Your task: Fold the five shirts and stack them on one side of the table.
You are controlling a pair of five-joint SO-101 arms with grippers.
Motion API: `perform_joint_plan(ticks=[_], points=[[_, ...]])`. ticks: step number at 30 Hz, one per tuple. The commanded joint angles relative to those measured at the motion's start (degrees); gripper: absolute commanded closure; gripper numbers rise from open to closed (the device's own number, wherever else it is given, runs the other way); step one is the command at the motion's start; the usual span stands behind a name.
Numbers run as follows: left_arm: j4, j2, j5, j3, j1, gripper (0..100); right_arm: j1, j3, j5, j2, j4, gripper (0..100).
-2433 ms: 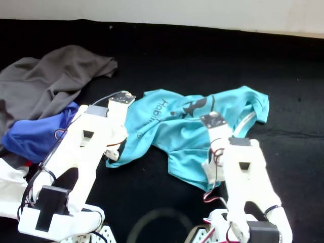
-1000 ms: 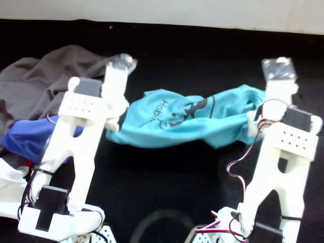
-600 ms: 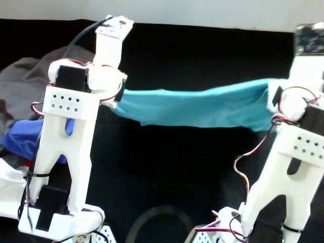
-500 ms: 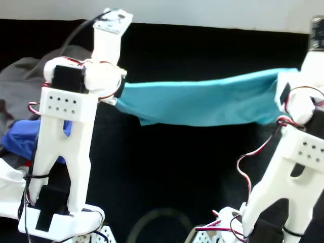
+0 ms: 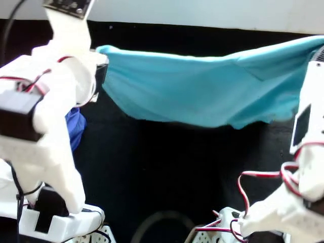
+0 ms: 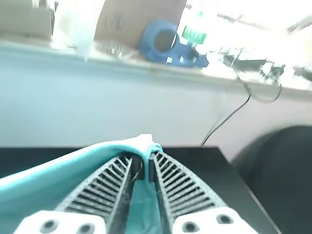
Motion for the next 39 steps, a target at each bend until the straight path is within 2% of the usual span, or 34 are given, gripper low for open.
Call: perform_joint_plan(ticks=[1,5,12,20,28,39], points=[[0.26,-1.71,0.53,-2.86,0.22,99,0.92,-5.85,-0.26,-0.66,0.13,99.3],[0.79,-2.42,0.53,-0.75,0.13,99,0.92,-7.08,-0.35,-0.66,0.13,99.3],[0.70,-13.49,0.35,9.27,0.04,99,0.66,-7.43,-0.53,-0.66,1.36,99.3],[-0.53,-27.56,0.09,29.49,-7.16,99,0.48,-7.43,-0.62,-4.62,1.19,99.3],[-4.13,-38.73,0.09,30.64,-7.52,99,0.48,-6.90,-0.62,-11.82,1.63,99.3],[-4.57,-39.96,0.18,31.87,-7.43,99,0.57,-5.85,-0.53,-12.44,1.63,99.3]])
